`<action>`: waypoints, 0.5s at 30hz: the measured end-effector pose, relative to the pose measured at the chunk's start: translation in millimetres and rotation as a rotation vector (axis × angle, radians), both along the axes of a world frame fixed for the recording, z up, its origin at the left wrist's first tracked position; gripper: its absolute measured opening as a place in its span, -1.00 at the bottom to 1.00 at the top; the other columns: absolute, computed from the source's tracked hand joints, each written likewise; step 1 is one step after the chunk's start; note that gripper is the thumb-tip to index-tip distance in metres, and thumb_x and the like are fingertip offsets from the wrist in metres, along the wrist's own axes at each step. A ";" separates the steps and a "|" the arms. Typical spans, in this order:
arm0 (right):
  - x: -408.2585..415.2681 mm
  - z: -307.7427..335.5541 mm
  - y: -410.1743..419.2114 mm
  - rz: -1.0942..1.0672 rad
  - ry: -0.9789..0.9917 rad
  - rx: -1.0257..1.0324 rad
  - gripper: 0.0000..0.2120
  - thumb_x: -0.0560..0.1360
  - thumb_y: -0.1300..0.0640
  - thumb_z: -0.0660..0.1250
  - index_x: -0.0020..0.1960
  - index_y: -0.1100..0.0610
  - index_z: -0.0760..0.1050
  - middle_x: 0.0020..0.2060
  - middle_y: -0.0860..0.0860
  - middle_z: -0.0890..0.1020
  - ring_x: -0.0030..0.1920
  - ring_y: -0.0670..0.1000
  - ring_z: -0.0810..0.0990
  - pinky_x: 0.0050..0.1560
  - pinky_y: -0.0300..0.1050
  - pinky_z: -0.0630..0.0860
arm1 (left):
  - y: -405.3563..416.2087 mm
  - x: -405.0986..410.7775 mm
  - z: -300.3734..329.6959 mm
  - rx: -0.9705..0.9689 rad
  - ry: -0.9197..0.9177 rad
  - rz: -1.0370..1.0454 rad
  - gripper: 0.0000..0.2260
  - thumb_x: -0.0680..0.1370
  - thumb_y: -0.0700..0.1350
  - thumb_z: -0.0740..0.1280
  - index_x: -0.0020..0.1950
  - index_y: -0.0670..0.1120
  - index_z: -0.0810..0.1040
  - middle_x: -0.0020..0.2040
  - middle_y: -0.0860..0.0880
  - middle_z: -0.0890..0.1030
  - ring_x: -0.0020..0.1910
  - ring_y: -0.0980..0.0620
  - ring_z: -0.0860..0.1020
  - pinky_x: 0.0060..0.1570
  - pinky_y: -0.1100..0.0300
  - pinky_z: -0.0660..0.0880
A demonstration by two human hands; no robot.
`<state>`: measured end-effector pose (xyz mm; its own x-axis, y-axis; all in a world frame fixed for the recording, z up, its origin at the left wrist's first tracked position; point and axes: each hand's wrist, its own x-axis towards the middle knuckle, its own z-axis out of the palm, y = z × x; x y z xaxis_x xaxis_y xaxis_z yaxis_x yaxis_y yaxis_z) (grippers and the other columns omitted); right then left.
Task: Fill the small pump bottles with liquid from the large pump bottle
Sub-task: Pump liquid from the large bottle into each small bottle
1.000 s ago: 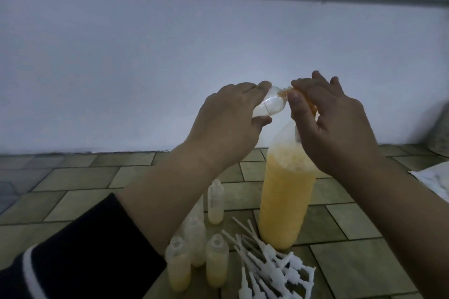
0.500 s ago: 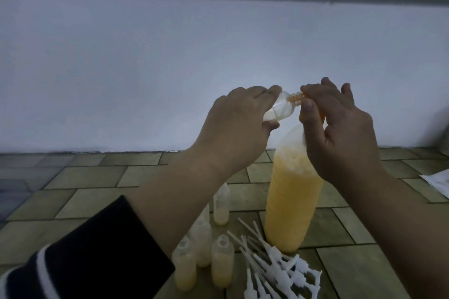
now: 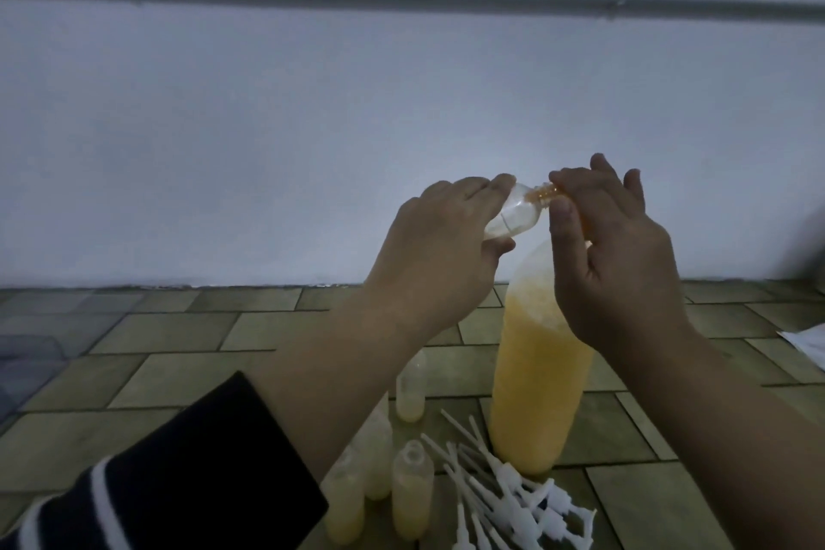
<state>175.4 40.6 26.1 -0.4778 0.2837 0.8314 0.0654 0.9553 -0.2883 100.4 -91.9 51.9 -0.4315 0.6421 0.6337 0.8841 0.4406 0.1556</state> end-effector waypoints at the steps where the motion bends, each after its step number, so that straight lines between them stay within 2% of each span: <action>1: 1.5 2.5 0.3 0.009 -0.017 0.009 -0.41 0.57 -0.17 -0.13 0.30 0.17 0.43 0.27 0.07 0.51 0.45 0.03 0.25 0.45 -0.27 -0.06 | -1.3 -1.1 2.0 0.002 -0.001 0.000 -0.52 0.57 -0.02 0.27 0.46 0.00 0.26 0.36 0.05 0.44 0.28 0.00 0.37 0.22 0.12 0.31; 6: 11.4 21.4 0.5 0.026 -0.029 0.067 -0.36 0.56 -0.20 -0.17 0.31 0.17 0.45 0.29 0.08 0.50 0.43 0.04 0.28 0.47 -0.10 0.02 | -2.4 -0.8 11.7 0.037 0.024 -0.010 -0.52 0.56 -0.02 0.29 0.46 0.01 0.27 0.36 0.06 0.44 0.28 0.01 0.38 0.22 0.12 0.31; 15: 6.6 3.5 0.0 0.037 -0.014 -0.010 -0.36 0.57 -0.19 -0.16 0.27 0.18 0.48 0.26 0.07 0.53 0.41 0.04 0.32 0.47 -0.05 0.10 | 0.1 2.5 -1.5 0.013 -0.034 -0.015 -0.52 0.55 -0.04 0.29 0.45 -0.01 0.28 0.35 0.04 0.45 0.26 -0.02 0.38 0.24 0.07 0.34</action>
